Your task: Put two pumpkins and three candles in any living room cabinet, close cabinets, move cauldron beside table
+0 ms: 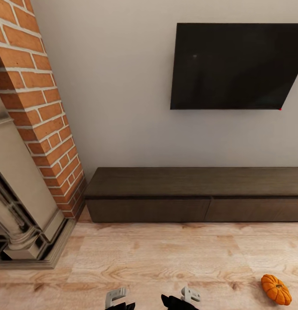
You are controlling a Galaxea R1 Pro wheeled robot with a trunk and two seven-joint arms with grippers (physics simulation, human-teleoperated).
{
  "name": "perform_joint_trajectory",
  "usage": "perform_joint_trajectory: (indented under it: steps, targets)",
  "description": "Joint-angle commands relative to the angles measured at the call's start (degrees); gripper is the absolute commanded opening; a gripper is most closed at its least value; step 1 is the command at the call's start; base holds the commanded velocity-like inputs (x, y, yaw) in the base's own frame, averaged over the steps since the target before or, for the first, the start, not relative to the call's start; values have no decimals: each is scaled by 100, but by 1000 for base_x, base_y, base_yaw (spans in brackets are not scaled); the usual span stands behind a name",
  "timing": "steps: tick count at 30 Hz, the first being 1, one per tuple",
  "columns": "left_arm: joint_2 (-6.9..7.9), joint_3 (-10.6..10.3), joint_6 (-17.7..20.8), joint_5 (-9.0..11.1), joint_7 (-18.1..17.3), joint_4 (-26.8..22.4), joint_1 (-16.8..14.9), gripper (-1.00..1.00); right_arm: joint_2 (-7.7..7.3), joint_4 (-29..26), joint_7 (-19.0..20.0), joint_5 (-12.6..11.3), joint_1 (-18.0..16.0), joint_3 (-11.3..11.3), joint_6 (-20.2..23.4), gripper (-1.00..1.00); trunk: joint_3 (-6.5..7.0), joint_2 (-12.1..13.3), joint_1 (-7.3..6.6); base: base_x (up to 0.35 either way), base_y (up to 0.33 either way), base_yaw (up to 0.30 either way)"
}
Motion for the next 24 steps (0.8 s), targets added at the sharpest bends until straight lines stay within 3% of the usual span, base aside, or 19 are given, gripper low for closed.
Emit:
perform_joint_trajectory:
  steps: [1, 17, 20, 22, 24]
  targets:
    - [22, -15, 44, 60, -5, -9, 0, 100, -10, -5, 12, -74, -1, 24, 22, 100, -5, -2, -1, 0, 0, 0]
    - [75, -6, 52, 61, -22, -45, -3, 100, -43, 0, 49, -111, -1, 8, 27, 100, -5, -2, -1, 0, 0, 0]
    - [157, -13, 109, 61, -255, -62, -12, 100, -102, 0, 60, -138, -1, -114, 29, 100, -5, -2, -1, 0, 0, 0]
    - [299, -19, 374, 61, -618, -192, -44, 100, -186, -16, 75, -238, -1, -352, 64, 100, -5, -2, -1, 0, 0, 0]
    - [502, -16, 1591, 61, -1139, -871, -144, 100, -392, -52, 155, -445, -1, -734, 114, 100, -5, -2, -1, 0, 0, 0]
